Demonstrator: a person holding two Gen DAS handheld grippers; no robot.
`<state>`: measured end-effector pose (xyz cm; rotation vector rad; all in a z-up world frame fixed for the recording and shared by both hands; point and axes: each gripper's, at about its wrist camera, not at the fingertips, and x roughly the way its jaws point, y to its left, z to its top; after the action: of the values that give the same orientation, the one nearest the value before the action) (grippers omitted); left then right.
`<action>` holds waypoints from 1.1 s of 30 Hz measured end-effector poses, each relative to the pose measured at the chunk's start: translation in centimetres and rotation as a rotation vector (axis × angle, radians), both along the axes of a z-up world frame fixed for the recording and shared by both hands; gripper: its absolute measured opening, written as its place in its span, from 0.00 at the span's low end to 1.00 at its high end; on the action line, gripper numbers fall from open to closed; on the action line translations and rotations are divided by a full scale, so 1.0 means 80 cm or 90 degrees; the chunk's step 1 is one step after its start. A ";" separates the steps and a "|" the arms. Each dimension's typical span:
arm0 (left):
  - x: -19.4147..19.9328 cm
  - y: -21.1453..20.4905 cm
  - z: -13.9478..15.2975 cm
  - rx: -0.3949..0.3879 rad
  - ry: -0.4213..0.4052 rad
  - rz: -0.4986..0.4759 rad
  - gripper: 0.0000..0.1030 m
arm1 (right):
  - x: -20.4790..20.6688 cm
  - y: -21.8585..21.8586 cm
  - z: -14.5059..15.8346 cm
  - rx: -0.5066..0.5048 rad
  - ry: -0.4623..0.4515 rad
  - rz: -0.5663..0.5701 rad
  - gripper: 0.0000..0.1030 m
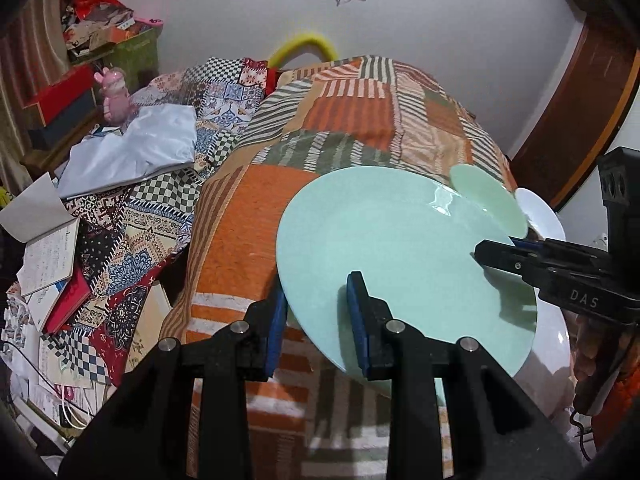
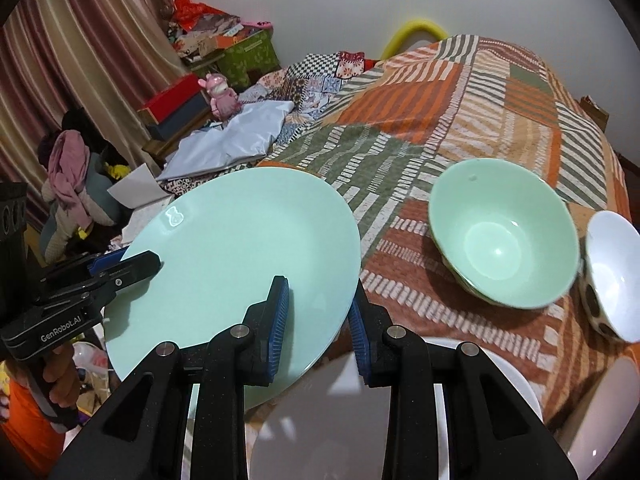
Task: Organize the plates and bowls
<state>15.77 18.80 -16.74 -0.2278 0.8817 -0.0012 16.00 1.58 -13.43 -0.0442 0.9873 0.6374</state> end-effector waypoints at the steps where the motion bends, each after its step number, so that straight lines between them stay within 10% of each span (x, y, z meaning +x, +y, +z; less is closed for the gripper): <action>1: -0.004 -0.005 0.004 0.000 -0.003 -0.001 0.27 | -0.002 -0.003 0.001 0.002 -0.002 -0.001 0.27; 33: -0.062 -0.134 0.024 -0.005 -0.020 -0.052 0.27 | -0.068 -0.130 0.010 0.050 -0.019 -0.064 0.27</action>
<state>10.81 8.08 -14.85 -0.1989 0.8589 -0.0834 10.59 -8.84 -12.66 0.0652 0.9287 0.5812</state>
